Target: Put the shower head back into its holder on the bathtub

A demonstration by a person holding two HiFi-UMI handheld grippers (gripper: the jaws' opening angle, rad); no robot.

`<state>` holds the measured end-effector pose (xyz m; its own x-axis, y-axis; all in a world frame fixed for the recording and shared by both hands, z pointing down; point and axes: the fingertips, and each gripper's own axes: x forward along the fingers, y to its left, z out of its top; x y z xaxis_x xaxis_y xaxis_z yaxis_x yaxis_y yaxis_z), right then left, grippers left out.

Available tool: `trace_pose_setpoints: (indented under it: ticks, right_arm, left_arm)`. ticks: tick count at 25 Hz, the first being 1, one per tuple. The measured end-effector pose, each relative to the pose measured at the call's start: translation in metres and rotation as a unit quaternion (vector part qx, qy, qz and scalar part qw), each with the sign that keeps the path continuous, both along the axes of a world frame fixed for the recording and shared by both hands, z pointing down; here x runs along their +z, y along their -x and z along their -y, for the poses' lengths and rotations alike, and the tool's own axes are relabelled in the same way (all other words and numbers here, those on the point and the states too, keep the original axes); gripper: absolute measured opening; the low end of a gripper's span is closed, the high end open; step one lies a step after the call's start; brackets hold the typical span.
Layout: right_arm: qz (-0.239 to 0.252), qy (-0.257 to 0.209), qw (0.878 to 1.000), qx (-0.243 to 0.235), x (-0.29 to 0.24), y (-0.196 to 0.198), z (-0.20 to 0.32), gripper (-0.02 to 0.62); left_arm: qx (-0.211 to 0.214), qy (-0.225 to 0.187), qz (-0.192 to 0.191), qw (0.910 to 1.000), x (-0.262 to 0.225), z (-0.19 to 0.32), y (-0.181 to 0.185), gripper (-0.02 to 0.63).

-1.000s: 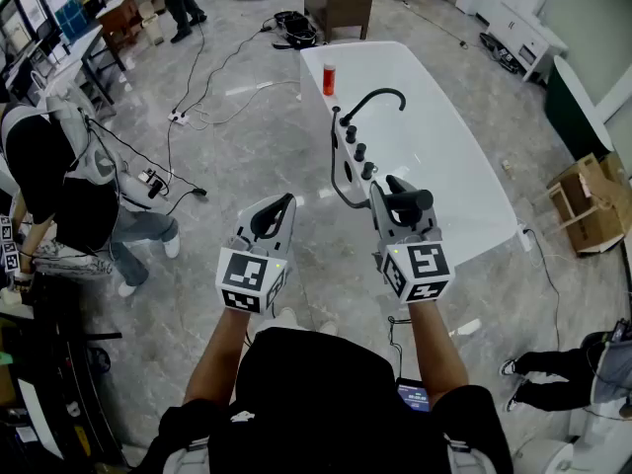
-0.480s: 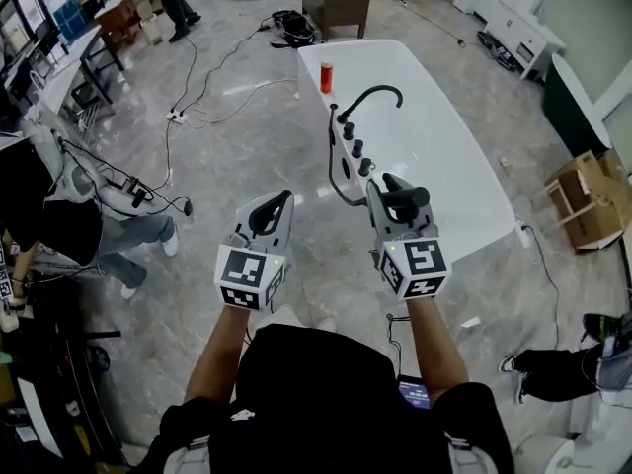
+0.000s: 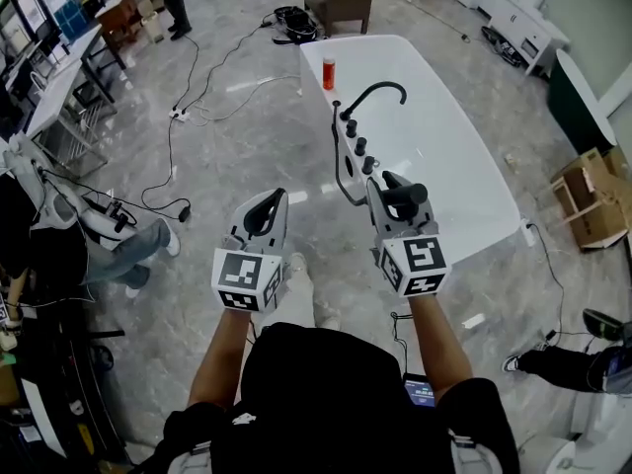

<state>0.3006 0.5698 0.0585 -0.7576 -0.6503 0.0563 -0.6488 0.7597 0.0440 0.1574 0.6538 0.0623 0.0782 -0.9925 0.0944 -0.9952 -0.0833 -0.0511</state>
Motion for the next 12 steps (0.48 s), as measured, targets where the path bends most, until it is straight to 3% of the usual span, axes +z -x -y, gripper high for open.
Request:
trace_pose_setpoints:
  ticks: [12]
  right_arm:
    - [-0.015,0.006,1.0,0.0,0.009,0.033,0.066,0.112]
  left_arm:
    - [0.015,0.012,-0.014,0.9997,0.017,0.074,0.026,0.014]
